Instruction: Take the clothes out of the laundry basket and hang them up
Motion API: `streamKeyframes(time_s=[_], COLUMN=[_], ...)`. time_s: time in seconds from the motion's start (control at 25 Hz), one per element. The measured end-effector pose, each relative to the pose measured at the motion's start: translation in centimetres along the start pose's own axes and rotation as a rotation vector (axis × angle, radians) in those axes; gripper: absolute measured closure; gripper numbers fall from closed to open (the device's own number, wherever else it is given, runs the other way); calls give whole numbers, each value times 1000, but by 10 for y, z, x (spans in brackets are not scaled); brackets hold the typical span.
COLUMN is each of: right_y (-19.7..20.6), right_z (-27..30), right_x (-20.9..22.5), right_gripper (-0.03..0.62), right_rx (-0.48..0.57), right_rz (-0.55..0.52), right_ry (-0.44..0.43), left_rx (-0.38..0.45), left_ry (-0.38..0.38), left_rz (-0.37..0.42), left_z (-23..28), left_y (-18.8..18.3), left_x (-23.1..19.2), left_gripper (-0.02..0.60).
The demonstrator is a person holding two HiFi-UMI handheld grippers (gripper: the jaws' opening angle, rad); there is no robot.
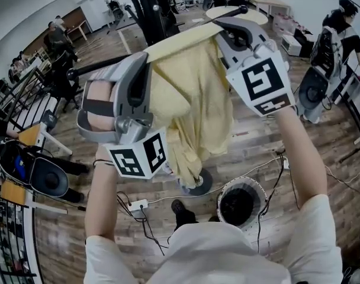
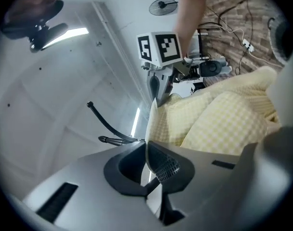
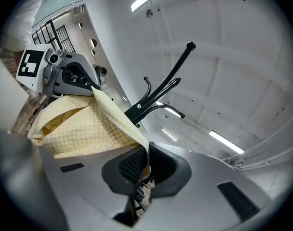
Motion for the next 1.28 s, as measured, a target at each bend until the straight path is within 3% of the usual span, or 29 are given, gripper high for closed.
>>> streamKeyframes(time_s=[0.2,0.52,0.72,1.28], right_y=[7,41,60,88], right_z=[9,17,26,30], right_x=[-7,-34,-60,-108], right_gripper=[583,582,582,582], right_rx=[-33,-82,-107,-131], right_rz=[5,15,45,253], right_ry=[-26,-89,-133,-267], left_rx=[-3,-31,-43,-61], left_ry=[-20,36,70,149], left_rz=[84,108,87,-29], left_z=[3,7,5,1], left_y=[11,23,38,50], left_x=[18,60,84,104], left_gripper=[552,554,554,554])
Point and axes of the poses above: the fingertips, and each gripper's own axes: z forward along the fingers, x to its right, y out of its underside, the point moved 7 cm from there along -z, backward along the fingers, and after that the axes turned 10 degrees about -z, right-handed, at the moved point
